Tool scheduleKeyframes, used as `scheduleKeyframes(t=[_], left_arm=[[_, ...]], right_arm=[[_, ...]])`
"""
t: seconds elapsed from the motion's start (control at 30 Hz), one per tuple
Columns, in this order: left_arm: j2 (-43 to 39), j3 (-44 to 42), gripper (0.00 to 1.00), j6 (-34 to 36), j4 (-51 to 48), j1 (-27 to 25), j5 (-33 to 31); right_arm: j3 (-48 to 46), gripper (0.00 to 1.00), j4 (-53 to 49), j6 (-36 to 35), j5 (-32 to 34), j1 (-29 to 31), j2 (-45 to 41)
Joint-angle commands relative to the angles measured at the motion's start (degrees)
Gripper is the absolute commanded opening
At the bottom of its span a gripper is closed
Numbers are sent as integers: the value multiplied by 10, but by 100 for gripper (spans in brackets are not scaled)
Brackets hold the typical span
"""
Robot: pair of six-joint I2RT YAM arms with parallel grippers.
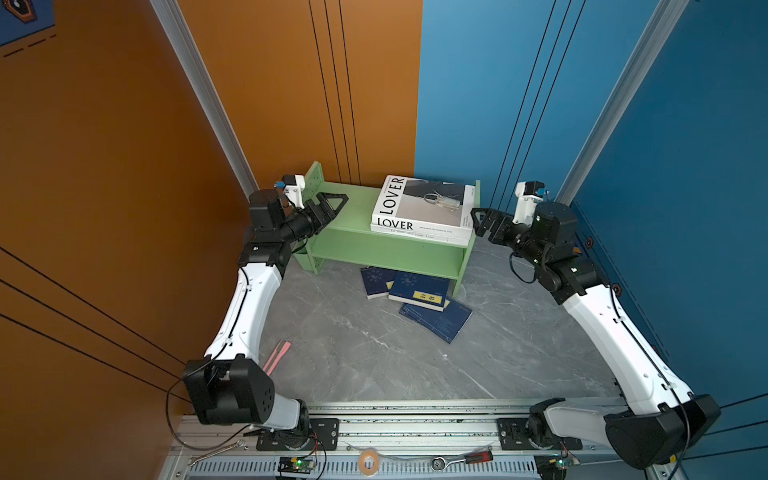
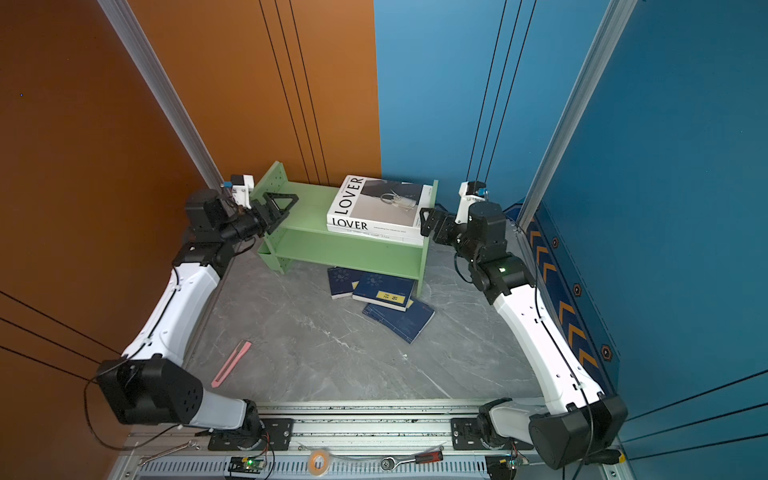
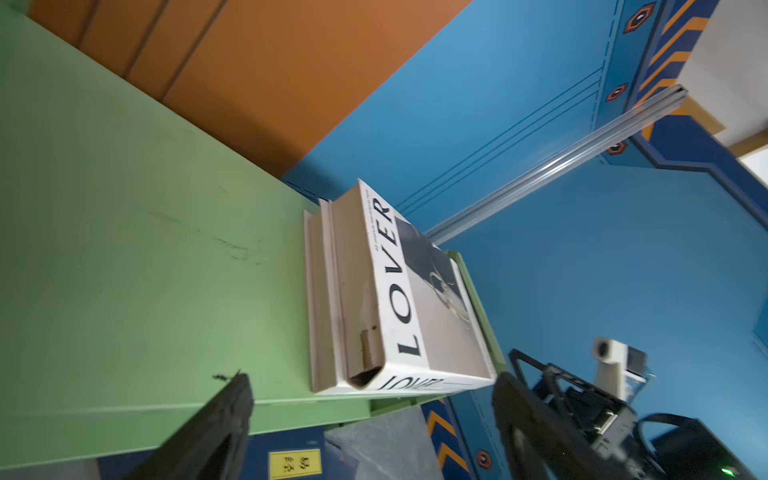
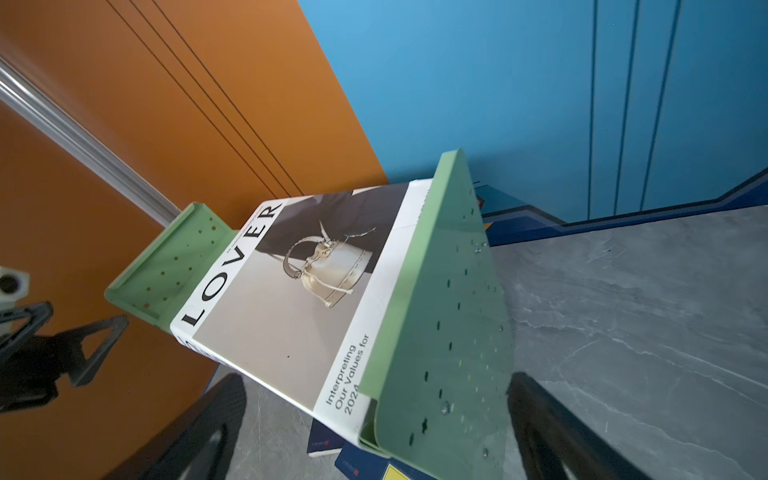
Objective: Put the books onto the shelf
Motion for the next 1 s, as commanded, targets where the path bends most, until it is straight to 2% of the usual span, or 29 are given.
scheduleKeyframes(t=[0.0,0.17,0.23,0.37,0.5,0.67,0.83,0.97], left_arm=[[-63,-55,98,121,-77,2,-148],[-185,-190,98,186,-46,2,-343],[-231,-254,98,202,-11,2,-402],[-305,-345,98,218,37,2,-466],[-325,-373,98,200,20,2,-443],[-293,-400,98,132,19,-20,-323],[-269,-443,98,92,50,-135,-318],[-230,-460,98,53,91,-208,-317]], right_arm=[[-28,100,-37,-8,56,-12,-42],[-74,100,-92,-12,160,-33,-95],[-94,100,-112,-11,193,-45,-109],[-128,100,-139,-3,225,-62,-125],[-170,100,-150,14,239,-65,-134],[-226,100,-150,56,205,-63,-135],[-276,100,-132,100,167,-42,-135],[-303,100,-122,132,161,-16,-127]])
